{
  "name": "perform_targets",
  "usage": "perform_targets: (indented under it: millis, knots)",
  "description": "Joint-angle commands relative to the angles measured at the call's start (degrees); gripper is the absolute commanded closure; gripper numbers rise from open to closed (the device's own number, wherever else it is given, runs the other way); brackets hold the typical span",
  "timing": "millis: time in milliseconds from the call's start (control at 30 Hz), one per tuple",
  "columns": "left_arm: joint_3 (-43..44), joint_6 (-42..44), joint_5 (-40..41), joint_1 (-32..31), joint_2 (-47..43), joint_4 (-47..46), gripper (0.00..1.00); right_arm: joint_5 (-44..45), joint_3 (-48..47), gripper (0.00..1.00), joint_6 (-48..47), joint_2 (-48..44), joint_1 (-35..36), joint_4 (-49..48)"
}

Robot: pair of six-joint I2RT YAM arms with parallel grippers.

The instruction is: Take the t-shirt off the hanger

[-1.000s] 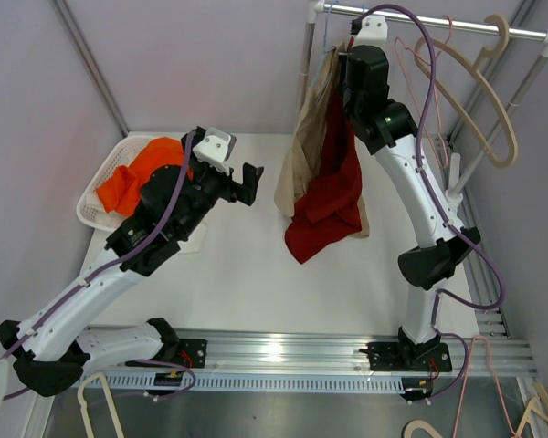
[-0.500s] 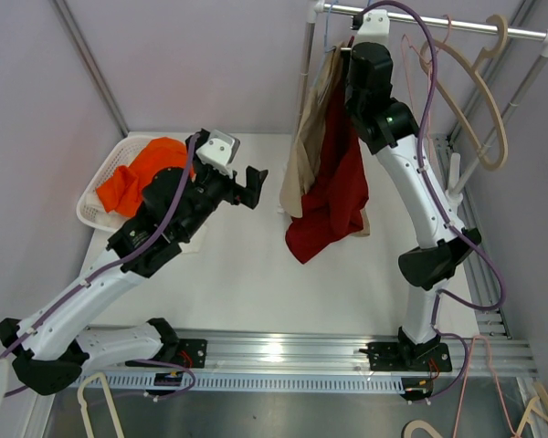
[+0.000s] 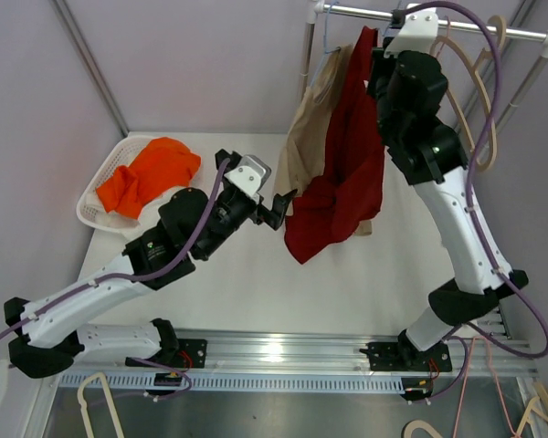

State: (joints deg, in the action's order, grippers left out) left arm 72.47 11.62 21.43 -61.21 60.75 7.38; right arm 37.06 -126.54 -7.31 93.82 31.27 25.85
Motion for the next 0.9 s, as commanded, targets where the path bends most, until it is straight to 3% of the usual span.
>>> perform_targets:
  millis: [0,133,233,400,500,733,800,867]
  knots:
    - [0.04,1.92,2.83,-3.2,0.33,-4.74,0.0,1.79,1.2,1.0,2.9,-6.18,0.46,-1.87]
    - [-2.23,5.07,3.09,-9.26,0.42,-9.64,0.01,1.44,9.28,1.0,8.7,-12.23,0.81,0.43]
    - [-8.8,12.45,3.18,-16.2,-0.37,-20.97,0.01,1.7,13.07,1.0,14.59,-16.11,1.77,3.24]
    - [-17.86,24.14,4.76,-27.53,0.94,-39.15,0.01,9.69,20.87,1.0,21.1,-22.27,5.55,5.53]
    - [-21.91,29.42,6.07,-31.85,3.22,-46.2,0.01,9.62,21.6,1.0,24.79,-23.51,5.74,7.46]
    - [-23.17,37.16,12.4,-32.92,18.49,-73.25,0.0,5.4,17.74,1.0,29.46,-23.25,6.7,12.91]
    - [-22.29,35.68,13.46,-31.35,21.24,-74.44,0.01,5.13,17.29,1.0,29.64,-23.16,7.66,13.35]
    - [-19.65,27.44,12.85,-28.11,22.65,-67.63,0.01,5.48,16.94,1.0,29.55,-23.16,8.28,13.62]
